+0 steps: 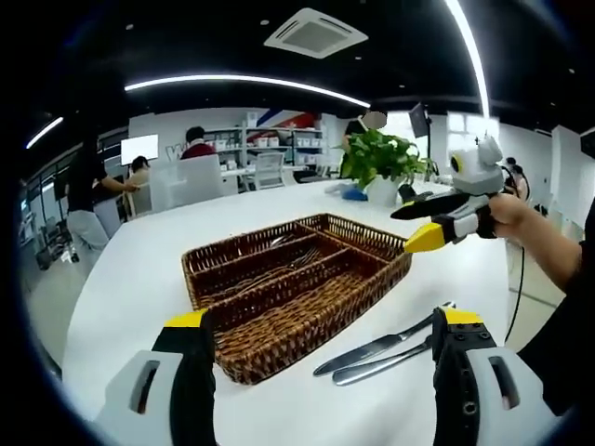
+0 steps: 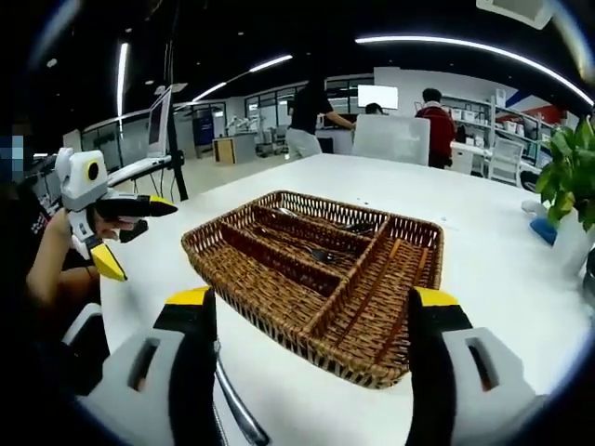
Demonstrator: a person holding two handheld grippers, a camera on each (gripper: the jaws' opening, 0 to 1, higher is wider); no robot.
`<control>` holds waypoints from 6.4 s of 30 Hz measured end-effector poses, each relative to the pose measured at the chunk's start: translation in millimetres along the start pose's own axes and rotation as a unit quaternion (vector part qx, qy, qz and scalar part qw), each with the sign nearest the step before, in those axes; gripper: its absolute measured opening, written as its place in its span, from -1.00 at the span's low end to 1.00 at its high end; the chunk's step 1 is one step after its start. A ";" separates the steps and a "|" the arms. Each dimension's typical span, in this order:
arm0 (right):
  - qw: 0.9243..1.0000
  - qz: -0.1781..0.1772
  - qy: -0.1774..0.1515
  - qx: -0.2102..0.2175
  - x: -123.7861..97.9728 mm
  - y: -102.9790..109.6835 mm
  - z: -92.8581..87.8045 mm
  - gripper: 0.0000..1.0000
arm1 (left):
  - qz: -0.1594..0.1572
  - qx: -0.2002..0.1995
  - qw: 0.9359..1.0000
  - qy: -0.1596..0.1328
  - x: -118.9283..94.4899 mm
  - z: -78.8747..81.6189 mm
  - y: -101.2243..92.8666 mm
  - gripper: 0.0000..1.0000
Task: Arrange the knives, forks, and spoons in their matching storage slots by inserting each utensil handle-first until every utensil is classified and aligned in the correct compartment
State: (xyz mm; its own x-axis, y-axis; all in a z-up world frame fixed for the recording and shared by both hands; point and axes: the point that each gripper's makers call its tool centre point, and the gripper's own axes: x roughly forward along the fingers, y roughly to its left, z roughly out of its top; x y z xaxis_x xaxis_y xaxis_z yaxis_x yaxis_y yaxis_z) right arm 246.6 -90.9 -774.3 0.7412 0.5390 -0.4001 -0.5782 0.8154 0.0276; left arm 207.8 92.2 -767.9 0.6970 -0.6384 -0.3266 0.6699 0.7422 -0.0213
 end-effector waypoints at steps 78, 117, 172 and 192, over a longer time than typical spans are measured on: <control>0.997 0.024 0.070 -0.023 -56.4 40.0 -39.2 0.84 | -0.043 0.063 0.996 0.035 -7.6 -7.5 -19.3 0.87; 0.970 0.137 0.200 -0.030 -54.9 95.9 -115.4 -0.25 | -0.258 0.276 0.910 0.169 21.1 -52.9 -99.4 -0.16; 0.926 0.126 0.322 -0.153 -62.7 89.5 -121.1 -0.84 | -0.398 0.388 0.784 0.277 52.4 -95.5 -113.4 -0.51; 0.926 0.130 0.307 -0.177 -68.1 89.7 -105.7 -0.82 | -0.422 0.418 0.753 0.282 53.4 -95.6 -121.1 -0.85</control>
State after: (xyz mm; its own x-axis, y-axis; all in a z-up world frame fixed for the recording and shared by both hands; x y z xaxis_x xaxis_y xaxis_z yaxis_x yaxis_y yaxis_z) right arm 108.3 -76.7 -841.3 0.2901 0.3978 -0.8704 -0.8660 0.4961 -0.0619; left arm 139.4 -12.3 -873.1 -0.1293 -0.4483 -0.8845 0.9047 -0.4186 0.0798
